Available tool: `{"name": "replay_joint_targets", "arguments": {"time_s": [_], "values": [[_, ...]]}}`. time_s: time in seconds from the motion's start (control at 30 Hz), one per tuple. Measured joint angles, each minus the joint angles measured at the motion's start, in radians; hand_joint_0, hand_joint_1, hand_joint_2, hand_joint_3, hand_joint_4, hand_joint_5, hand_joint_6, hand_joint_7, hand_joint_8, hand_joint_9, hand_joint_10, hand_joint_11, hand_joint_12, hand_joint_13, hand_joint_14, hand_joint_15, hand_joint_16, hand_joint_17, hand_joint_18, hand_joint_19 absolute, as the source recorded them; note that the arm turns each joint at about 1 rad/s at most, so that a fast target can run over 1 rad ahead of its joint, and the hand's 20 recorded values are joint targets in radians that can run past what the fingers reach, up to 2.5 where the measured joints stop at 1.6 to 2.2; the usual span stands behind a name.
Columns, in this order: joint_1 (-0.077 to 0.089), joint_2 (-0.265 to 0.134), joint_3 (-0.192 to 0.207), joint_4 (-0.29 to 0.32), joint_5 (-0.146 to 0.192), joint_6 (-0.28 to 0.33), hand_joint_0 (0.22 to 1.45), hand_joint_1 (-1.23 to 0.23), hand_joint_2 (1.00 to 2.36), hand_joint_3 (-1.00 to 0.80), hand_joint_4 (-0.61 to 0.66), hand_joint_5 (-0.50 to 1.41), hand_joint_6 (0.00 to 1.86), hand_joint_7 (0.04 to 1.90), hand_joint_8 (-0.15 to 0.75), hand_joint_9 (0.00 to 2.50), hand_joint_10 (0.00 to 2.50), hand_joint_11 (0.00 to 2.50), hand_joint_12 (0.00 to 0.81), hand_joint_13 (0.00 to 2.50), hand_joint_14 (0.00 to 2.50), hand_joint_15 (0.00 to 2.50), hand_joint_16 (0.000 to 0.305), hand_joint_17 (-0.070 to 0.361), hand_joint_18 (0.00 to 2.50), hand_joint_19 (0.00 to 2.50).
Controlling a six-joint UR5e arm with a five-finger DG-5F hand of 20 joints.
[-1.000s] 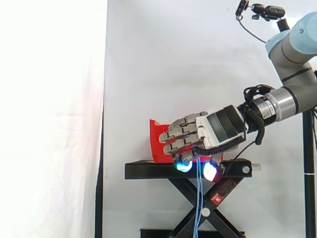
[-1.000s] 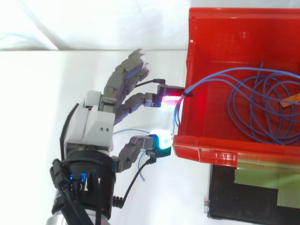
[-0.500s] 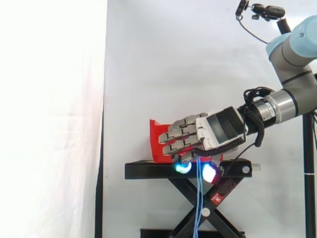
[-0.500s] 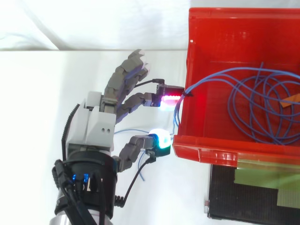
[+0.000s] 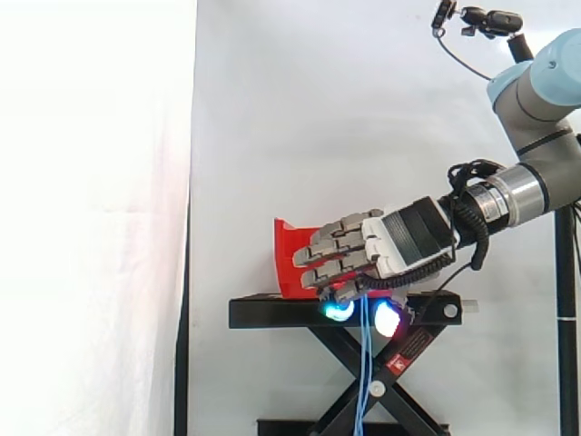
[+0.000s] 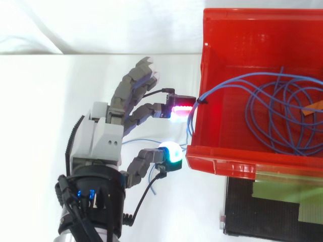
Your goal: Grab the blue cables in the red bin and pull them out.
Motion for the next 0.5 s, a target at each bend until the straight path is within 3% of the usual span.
{"name": "replay_joint_targets", "arguments": {"time_s": [0.5], "values": [[-0.001,0.000,0.001,-0.007,-0.003,-0.018,0.85,-0.83,1.00,-1.00,0.24,0.78,0.01,0.76,0.234,0.49,0.01,0.29,0.302,0.29,0.01,0.26,0.039,0.089,0.30,0.52]]}}
